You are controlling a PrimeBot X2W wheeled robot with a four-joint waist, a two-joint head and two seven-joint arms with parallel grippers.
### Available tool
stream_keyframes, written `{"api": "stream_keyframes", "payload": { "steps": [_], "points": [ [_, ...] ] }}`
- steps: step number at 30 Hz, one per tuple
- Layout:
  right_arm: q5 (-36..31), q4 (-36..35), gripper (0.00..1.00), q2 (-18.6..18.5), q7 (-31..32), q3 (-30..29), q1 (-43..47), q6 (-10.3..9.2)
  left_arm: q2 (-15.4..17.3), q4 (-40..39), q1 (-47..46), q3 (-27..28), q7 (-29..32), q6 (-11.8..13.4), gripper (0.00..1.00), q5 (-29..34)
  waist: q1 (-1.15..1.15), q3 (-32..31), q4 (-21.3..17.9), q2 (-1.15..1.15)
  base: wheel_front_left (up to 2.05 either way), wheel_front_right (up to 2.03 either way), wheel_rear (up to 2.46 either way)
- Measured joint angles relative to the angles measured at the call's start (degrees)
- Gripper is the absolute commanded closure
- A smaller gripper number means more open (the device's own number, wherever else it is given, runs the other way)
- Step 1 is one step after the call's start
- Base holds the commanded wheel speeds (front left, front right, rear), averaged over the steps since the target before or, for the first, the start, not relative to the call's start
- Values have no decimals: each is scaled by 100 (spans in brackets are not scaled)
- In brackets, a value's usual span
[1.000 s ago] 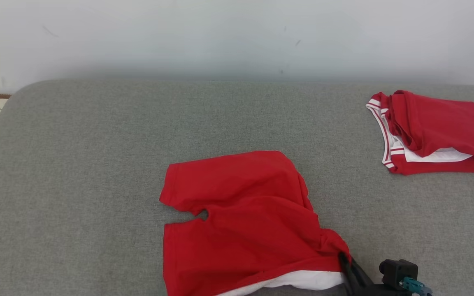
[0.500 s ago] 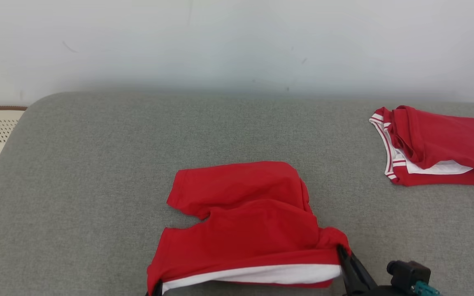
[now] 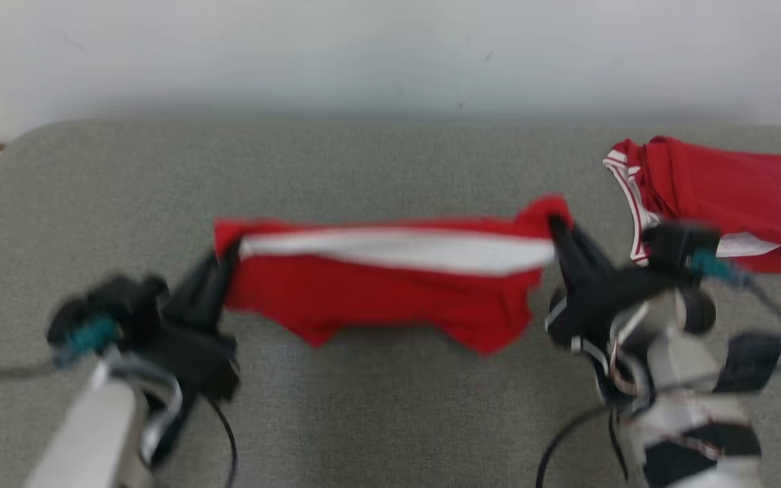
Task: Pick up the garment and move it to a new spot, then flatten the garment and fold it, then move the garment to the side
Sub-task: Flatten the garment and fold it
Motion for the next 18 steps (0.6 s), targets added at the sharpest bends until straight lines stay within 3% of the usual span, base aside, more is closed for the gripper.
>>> {"api": "stream_keyframes", "payload": {
  "steps": [3,11,18],
  "points": [
    [14,325,100,-9,155,-15,-681,0,146,177,-704,29,229,-99,100,-115,0,148,-35,0,0,0,0],
    [327,1809,100,-109,646,-242,-3596,0,469,1201,-3647,-210,899,-235,100,-556,1,859,-129,0,0,0,0],
    [371,3002,100,-186,580,-694,-5827,0,613,2301,-6014,-867,989,-243,100,-912,2,1578,-172,1,0,0,0]
  ]
}}
